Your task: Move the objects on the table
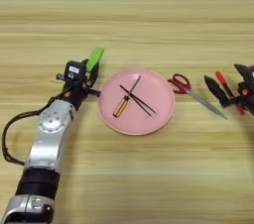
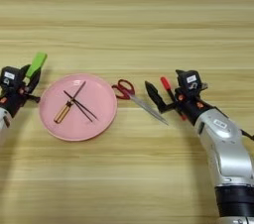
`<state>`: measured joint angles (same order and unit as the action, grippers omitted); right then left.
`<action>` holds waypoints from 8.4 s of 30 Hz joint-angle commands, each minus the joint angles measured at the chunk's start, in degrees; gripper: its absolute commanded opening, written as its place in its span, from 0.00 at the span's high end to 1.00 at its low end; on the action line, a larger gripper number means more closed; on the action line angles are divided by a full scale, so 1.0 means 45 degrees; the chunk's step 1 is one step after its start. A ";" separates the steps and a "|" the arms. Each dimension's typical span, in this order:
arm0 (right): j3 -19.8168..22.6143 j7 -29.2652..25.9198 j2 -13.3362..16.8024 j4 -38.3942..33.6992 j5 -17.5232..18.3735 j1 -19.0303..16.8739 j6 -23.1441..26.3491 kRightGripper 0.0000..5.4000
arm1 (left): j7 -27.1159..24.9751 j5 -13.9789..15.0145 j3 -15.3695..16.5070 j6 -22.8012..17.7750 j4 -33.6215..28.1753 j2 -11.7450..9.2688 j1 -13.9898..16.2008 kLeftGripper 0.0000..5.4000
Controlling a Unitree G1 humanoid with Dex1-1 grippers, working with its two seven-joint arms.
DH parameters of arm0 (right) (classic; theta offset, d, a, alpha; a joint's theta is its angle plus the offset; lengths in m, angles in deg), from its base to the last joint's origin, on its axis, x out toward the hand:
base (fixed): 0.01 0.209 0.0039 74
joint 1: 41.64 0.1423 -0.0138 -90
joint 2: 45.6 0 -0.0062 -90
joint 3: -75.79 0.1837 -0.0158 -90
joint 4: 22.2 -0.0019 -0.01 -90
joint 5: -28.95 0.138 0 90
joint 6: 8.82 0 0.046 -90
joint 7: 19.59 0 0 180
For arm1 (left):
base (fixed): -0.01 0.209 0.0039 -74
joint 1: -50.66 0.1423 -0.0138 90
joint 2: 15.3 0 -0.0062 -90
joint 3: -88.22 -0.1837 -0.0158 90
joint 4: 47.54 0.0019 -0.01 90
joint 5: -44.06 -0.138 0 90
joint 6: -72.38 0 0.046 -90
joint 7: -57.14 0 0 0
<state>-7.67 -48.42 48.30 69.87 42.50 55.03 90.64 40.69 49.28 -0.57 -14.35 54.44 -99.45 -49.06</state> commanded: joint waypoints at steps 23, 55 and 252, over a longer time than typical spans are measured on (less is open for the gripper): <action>0.0082 0.0371 -0.0031 0.0213 0.0012 0.0317 -0.0007 0.00 | -0.2384 -0.0185 -0.3132 -0.3214 -0.3280 -0.0528 0.1685 0.75; 0.0438 0.1588 -0.0082 0.1720 -0.0624 0.0945 -0.1462 0.00 | -0.2387 -0.0011 -0.2720 -0.3390 -0.3662 -0.0661 0.1526 0.30; -0.1959 0.2994 -0.1841 0.3071 -0.3280 0.2605 -0.1417 0.00 | -0.5769 0.1918 -0.2599 -0.5877 -0.1988 -0.2448 -0.1015 0.01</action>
<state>-16.87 -34.98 39.74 84.33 27.48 67.10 83.27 15.33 58.62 -12.35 -41.48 43.79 -110.26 -52.39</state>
